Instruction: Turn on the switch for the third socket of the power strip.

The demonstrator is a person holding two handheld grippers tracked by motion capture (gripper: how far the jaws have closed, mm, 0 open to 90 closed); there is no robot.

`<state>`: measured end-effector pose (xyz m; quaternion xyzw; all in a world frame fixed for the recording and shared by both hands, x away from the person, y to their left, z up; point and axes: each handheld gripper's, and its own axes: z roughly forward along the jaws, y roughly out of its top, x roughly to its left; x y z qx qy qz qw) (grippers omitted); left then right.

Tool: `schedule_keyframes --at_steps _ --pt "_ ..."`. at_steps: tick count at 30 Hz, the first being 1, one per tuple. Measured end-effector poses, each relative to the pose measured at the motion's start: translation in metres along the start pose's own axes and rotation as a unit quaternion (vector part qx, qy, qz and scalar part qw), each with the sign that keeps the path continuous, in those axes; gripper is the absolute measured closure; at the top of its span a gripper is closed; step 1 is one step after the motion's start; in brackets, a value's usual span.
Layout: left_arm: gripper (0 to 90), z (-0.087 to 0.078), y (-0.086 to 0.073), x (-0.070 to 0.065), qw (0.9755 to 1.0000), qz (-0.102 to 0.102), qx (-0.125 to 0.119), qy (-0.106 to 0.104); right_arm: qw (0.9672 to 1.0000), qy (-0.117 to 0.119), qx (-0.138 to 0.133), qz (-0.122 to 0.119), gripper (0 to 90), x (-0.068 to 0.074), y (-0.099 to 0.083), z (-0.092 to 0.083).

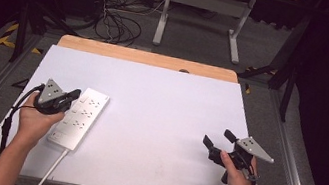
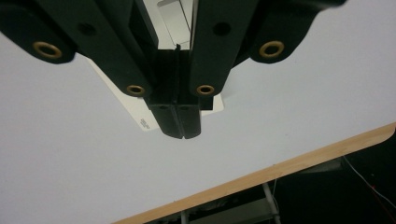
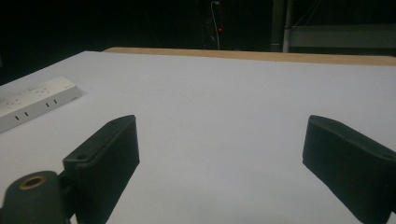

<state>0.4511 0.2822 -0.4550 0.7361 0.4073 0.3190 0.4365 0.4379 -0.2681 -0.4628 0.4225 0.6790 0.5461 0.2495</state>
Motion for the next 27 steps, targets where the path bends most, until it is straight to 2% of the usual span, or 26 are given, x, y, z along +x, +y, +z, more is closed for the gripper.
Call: schedule_keyframes --at_steps 2,3,11,17,22,25,27 --pt "89.8 0.001 0.0 0.0 0.9999 0.006 0.008 0.002 1.0 0.0 0.001 0.0 11.2 0.0 0.0 0.0" --pt "89.8 0.003 0.0 -0.001 0.9997 0.016 0.019 0.003 1.0 0.001 0.001 0.0 11.2 0.0 0.0 0.0" --pt "89.8 0.009 0.002 -0.003 0.9993 0.027 0.027 0.001 1.0 -0.004 0.002 0.0 11.3 0.0 -0.002 -0.004" --pt "89.8 0.013 0.004 -0.005 0.9987 0.031 0.04 -0.001 1.0 -0.007 0.002 0.002 11.3 -0.001 -0.003 -0.007" --pt "89.8 0.019 0.002 -0.003 0.9981 0.023 0.056 0.004 1.0 -0.009 0.003 0.003 11.3 -0.001 -0.004 -0.009" --pt "89.8 0.02 0.002 -0.002 0.9977 0.026 0.062 0.008 0.9999 -0.009 0.004 0.003 11.3 -0.001 -0.005 -0.009" --pt "89.8 0.021 0.001 -0.002 0.9973 0.024 0.069 0.005 0.9999 -0.01 0.004 0.002 11.3 -0.001 -0.005 -0.009"
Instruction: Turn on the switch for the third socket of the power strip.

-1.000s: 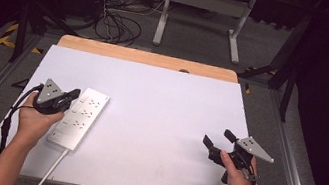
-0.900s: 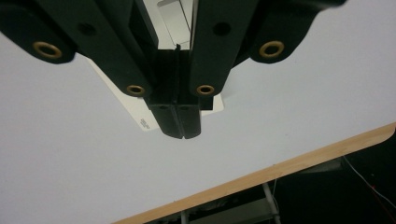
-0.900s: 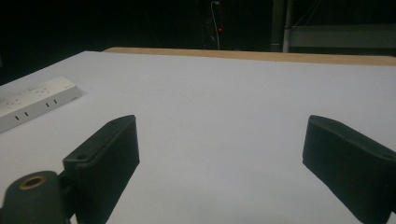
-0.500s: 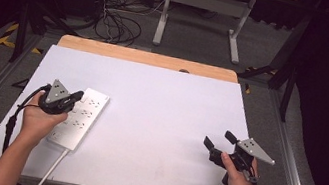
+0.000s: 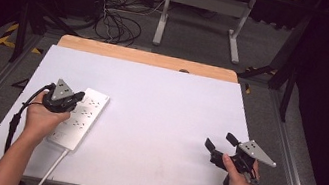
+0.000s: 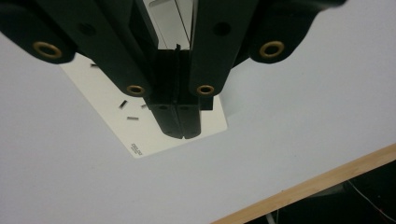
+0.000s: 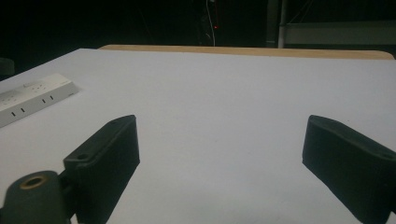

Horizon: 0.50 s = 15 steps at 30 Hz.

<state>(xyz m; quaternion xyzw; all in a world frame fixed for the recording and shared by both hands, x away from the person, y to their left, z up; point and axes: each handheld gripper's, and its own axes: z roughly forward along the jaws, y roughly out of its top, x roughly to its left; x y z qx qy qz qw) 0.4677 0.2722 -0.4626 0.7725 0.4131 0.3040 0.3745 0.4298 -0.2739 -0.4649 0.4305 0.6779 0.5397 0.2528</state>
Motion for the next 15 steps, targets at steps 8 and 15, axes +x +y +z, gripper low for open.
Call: schedule_keyframes --at_steps 8,15 --pt "89.8 0.003 -0.0009 0.0018 0.9999 -0.001 0.008 0.009 1.0 0.002 0.001 0.0 11.3 0.0013 -0.0005 0.0008" --pt "89.8 0.0062 -0.0016 0.0013 0.9998 -0.001 0.016 0.01 1.0 0.0 0.001 0.002 11.3 0.0009 -0.0009 0.0008"
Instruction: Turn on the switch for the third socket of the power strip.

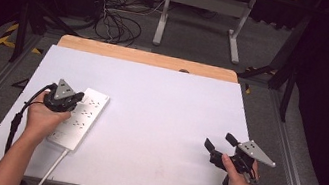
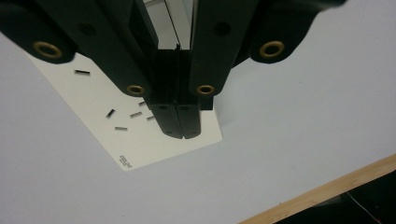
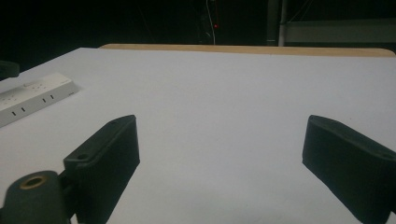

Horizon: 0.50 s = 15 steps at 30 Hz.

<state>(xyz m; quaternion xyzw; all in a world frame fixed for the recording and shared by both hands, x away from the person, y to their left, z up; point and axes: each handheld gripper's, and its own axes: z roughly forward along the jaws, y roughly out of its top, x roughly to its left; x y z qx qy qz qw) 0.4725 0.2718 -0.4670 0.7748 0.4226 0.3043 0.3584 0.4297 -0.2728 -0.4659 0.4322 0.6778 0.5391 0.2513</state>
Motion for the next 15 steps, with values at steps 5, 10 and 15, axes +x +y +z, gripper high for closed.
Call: schedule_keyframes --at_steps 5,10,15 --pt "89.8 0.003 -0.0004 0.0008 1.0 -0.002 0.002 0.002 1.0 0.001 0.001 0.0 11.5 0.0004 -0.0004 -0.0006" --pt "89.8 0.0066 0.0004 0.0008 1.0 -0.004 0.006 0.005 1.0 -0.002 0.0 0.001 11.5 0.0 -0.0017 -0.0041" --pt "89.8 0.0103 0.0015 0.0 0.9998 0.0 0.018 0.006 1.0 -0.007 -0.001 0.004 11.5 -0.0012 -0.0026 -0.0072"
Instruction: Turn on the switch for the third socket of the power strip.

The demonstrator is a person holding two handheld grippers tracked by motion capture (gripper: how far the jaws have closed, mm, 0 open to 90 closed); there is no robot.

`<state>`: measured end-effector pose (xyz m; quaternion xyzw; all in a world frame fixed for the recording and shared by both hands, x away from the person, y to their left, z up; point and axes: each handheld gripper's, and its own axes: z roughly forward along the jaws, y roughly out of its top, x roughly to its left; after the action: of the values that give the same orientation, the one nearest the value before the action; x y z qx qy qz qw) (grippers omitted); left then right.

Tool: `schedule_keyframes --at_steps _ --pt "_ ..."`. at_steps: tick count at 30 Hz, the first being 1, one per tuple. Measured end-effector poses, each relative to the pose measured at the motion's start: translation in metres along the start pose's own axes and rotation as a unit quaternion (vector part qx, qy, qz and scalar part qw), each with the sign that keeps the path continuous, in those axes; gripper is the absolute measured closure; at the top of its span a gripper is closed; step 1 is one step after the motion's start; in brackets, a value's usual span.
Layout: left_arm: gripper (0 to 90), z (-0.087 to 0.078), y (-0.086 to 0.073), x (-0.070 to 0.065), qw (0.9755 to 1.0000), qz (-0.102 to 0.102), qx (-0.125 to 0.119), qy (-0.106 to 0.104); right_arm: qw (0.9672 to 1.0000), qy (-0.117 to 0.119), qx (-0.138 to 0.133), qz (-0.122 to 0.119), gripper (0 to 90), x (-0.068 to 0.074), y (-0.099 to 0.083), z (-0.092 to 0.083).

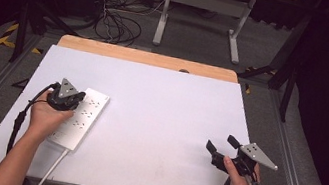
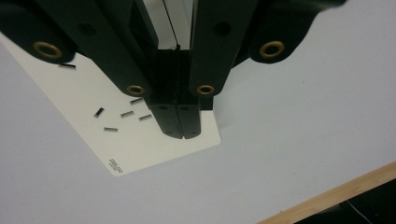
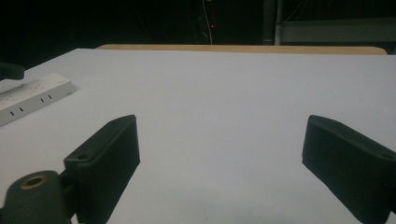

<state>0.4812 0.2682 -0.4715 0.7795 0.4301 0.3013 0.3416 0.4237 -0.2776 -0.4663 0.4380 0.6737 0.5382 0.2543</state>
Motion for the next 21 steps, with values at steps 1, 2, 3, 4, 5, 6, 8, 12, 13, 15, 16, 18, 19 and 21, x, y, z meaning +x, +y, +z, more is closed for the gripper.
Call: schedule_keyframes --at_steps 1,2,3,4,5,6,8,12,13,15,16,18,19,21 --pt "89.8 0.0 0.0 0.0 1.0 0.0 0.0 0.0 1.0 0.0 0.0 0.0 11.5 0.0 0.0 0.0" --pt "89.8 0.0008 -0.0002 -0.0001 1.0 0.001 0.0 0.0 1.0 -0.001 0.0 0.0 11.5 0.0001 -0.0002 -0.0003" --pt "89.8 0.0012 -0.0003 0.0001 1.0 0.001 0.001 0.001 1.0 -0.001 0.0 0.0 11.5 0.0002 -0.0002 -0.0004" --pt "89.8 0.0018 -0.0006 0.0005 1.0 0.001 0.002 0.001 1.0 -0.001 0.0 0.0 11.5 0.0002 -0.0002 -0.0004" --pt "89.8 0.0024 -0.0012 0.0011 1.0 0.0 0.004 0.003 1.0 -0.001 0.001 -0.001 11.5 0.0005 -0.0003 -0.0003" --pt "89.8 0.0035 -0.0024 0.0018 0.9999 -0.002 0.01 0.004 1.0 -0.001 0.001 -0.001 11.5 0.0007 -0.0003 -0.0002" --pt "89.8 0.0045 -0.0029 0.0028 0.9999 0.003 0.013 0.007 1.0 -0.001 0.001 -0.001 11.5 0.0009 -0.0002 -0.0001" --pt "89.8 0.0052 -0.0036 0.0023 0.9999 0.001 0.014 0.005 1.0 0.0 0.0 -0.001 11.5 0.0006 0.0 -0.0005" --pt "89.8 0.0053 -0.0035 0.0023 0.9999 0.001 0.014 0.005 1.0 0.0 0.0 -0.001 11.5 0.0007 0.0001 -0.0007" --pt "89.8 0.0054 -0.0035 0.0021 0.9999 0.002 0.014 0.004 1.0 0.0 -0.001 -0.001 11.5 0.0008 0.0003 -0.0009" --pt "89.8 0.0054 -0.0034 0.002 0.9999 0.003 0.014 0.003 1.0 0.0 -0.001 -0.002 11.5 0.0007 0.0004 -0.0012" --pt "89.8 0.0056 -0.0035 0.0018 0.9999 0.003 0.013 0.001 1.0 0.0 -0.001 -0.002 11.5 0.0007 0.0005 -0.0012" --pt "89.8 0.0055 -0.0035 0.0019 0.9999 0.005 0.013 0.002 1.0 0.001 -0.001 0.0 11.5 0.0008 0.0004 -0.001" --pt "89.8 0.0053 -0.0038 0.0019 0.9999 0.006 0.013 0.002 1.0 0.001 0.0 -0.001 11.5 0.0009 0.0005 -0.0003"
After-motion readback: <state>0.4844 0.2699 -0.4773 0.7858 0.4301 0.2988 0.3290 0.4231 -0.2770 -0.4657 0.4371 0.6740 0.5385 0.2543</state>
